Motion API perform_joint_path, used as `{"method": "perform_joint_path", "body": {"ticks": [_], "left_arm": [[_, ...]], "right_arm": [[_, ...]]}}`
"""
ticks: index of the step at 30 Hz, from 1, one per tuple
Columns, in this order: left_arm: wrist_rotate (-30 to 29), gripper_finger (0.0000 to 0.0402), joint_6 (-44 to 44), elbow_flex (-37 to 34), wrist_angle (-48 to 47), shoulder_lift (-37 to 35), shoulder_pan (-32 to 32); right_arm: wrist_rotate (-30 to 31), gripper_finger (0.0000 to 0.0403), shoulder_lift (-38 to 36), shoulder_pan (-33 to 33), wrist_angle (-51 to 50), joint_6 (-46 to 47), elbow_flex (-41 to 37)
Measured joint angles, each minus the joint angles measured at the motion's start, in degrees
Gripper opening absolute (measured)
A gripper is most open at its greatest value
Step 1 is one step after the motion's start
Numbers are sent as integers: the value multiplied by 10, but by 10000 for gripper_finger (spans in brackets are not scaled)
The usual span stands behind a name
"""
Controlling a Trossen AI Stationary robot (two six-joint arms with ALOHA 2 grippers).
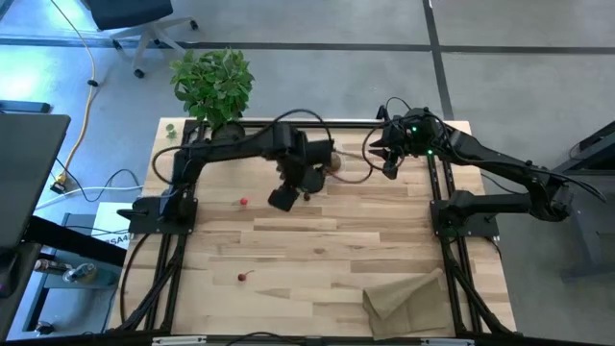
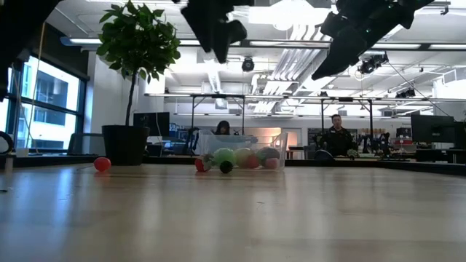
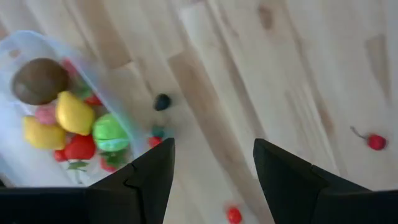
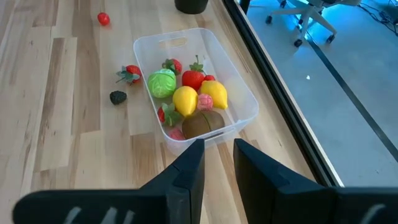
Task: Pick and placing Produce into tupperware
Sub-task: Put the top cherry into the transparent bin
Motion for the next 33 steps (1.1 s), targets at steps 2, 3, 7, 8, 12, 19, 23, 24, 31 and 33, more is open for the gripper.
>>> {"method": "perform_joint_path", "body": {"ticks": [2,3,7,8,12,19,23,24,31,33], "left_arm": [[-11,209,-15,-24,-1,-14,-10],[-22,209,-24,-40,1,-21,-12],[-46,209,-67,-127,33,-72,-12],[-47,209,-78,-158,48,-93,-11],[-48,209,-133,-313,139,-190,-5],[-65,209,-241,-617,367,-401,-5],[-78,209,-293,-762,496,-508,-5],[-87,209,-301,-791,515,-528,-5],[-101,209,-314,-893,490,-588,-4],[-113,209,-314,-910,482,-586,-4]], "right_arm": [[0,76,0,0,0,0,0],[0,76,0,0,0,0,0],[1,76,0,0,0,0,0],[1,76,0,0,0,0,0],[1,76,0,0,0,0,0],[1,76,0,0,0,0,0],[1,76,0,0,0,0,0],[1,76,0,0,0,0,0],[1,76,0,0,0,0,0],[0,76,0,0,0,0,0]]}}
